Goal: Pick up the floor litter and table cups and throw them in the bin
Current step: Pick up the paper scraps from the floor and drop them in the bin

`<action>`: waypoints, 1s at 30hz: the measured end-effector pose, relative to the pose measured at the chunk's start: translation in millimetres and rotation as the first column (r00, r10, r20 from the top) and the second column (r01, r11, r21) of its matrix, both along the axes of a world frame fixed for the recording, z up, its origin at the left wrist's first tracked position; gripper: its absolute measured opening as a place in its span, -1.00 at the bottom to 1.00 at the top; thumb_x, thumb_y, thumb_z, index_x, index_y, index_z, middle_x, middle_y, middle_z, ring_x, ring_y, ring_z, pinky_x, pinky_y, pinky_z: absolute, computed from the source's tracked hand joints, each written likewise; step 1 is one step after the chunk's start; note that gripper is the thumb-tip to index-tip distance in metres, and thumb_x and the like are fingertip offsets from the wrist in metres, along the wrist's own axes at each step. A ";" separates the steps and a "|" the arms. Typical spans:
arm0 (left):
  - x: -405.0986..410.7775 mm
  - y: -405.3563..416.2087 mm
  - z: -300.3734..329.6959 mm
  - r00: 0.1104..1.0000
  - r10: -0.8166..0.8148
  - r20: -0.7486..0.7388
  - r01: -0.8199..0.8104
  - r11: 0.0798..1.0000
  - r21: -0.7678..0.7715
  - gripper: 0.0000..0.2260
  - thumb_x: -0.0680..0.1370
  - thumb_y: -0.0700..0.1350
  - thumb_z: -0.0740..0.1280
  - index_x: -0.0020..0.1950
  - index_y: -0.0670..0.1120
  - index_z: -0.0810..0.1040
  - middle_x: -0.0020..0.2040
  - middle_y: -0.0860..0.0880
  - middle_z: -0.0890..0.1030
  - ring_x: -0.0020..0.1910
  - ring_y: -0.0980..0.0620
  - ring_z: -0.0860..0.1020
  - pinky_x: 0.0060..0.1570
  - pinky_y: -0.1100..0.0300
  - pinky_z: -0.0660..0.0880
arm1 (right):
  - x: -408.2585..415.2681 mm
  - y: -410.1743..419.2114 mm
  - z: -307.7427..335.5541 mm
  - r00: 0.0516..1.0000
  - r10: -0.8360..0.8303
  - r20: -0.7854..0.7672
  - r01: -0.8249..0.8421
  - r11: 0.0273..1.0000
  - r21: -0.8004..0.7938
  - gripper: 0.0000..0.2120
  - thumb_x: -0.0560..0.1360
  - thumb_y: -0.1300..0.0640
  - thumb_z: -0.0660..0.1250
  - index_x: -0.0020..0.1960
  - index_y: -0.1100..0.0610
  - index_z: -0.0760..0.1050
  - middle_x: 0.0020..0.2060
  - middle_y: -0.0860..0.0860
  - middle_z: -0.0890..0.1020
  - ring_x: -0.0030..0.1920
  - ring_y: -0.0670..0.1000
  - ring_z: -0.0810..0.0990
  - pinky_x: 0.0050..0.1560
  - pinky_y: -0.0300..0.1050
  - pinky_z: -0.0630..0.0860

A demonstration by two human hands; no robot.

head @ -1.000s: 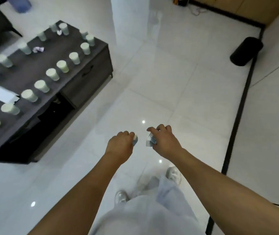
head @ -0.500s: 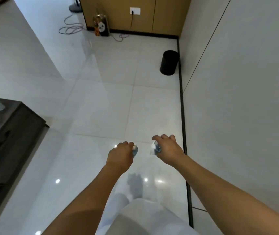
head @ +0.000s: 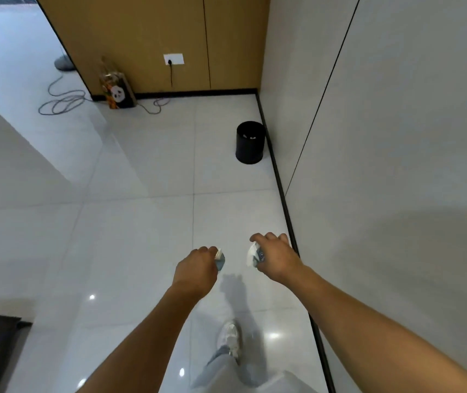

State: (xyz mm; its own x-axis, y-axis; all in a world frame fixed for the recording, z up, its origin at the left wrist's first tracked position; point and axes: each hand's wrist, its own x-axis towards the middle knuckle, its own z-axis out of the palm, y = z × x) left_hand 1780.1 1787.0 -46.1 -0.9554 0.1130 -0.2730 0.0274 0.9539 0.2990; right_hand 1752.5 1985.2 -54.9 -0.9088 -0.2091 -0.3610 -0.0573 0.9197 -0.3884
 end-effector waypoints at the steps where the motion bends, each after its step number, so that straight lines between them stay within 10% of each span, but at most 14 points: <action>1: -27.6 0.0 2.4 1.000 -0.005 -0.002 0.005 1.000 -0.005 -0.79 0.57 -0.17 0.14 0.17 -0.06 0.46 0.08 -0.03 0.56 0.04 -0.03 0.51 -0.07 0.16 0.46 | -25.6 -0.1 3.5 1.000 -0.020 -0.005 0.020 1.000 -0.010 -0.46 0.46 0.18 0.32 0.40 -0.05 0.29 0.19 0.01 0.46 0.21 0.12 0.30 0.08 -0.03 0.49; 30: -690.6 91.1 -10.3 0.998 0.064 0.028 -0.064 0.998 -0.016 -0.79 0.56 -0.17 0.16 0.16 -0.06 0.46 0.06 -0.03 0.56 0.01 -0.04 0.52 -0.18 0.16 0.42 | -683.6 94.7 -25.6 0.999 0.012 0.039 -0.011 1.000 -0.004 -0.43 0.45 0.13 0.38 0.40 -0.06 0.28 0.24 0.02 0.44 0.23 0.14 0.30 0.10 0.00 0.47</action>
